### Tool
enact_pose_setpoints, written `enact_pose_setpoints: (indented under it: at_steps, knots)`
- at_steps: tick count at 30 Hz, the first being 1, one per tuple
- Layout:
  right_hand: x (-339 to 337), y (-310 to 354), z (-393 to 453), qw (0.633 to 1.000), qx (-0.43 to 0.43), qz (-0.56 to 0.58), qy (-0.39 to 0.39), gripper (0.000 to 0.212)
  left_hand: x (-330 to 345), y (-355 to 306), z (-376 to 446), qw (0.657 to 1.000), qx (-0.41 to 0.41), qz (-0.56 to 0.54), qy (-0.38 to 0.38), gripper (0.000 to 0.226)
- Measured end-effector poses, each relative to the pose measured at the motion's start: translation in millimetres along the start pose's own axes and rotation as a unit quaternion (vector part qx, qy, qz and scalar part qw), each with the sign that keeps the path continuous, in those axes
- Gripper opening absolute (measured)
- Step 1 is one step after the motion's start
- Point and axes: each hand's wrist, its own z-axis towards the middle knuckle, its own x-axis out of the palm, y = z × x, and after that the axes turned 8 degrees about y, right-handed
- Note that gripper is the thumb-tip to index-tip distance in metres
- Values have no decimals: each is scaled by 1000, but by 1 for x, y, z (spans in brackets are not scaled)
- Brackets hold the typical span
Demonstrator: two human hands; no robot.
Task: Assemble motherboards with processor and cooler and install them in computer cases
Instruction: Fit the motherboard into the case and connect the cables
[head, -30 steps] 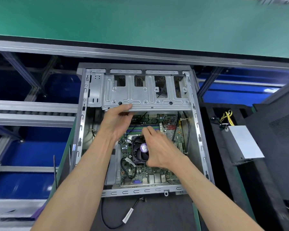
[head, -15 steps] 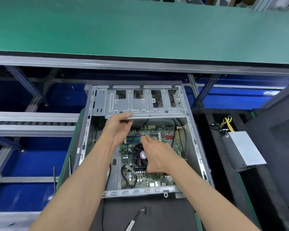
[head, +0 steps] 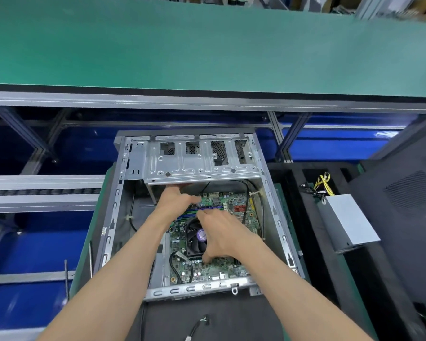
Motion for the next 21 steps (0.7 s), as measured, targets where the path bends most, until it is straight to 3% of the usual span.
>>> enact_pose_setpoints:
  at_steps: [4, 8, 15, 21]
  knots:
    - [0, -1, 3, 1000, 4, 3, 4, 85, 1, 5, 4, 996, 36, 85, 5, 45]
    - [2, -1, 3, 1000, 3, 17, -1, 82, 2, 11, 5, 989, 73, 129, 3, 6]
    - [7, -5, 3, 999, 13, 32, 16, 90, -13, 8, -4, 996, 48, 72, -8, 34]
    - [5, -9, 0, 998, 8, 60, 22, 106, -27, 10, -21, 993, -97, -59, 16, 17]
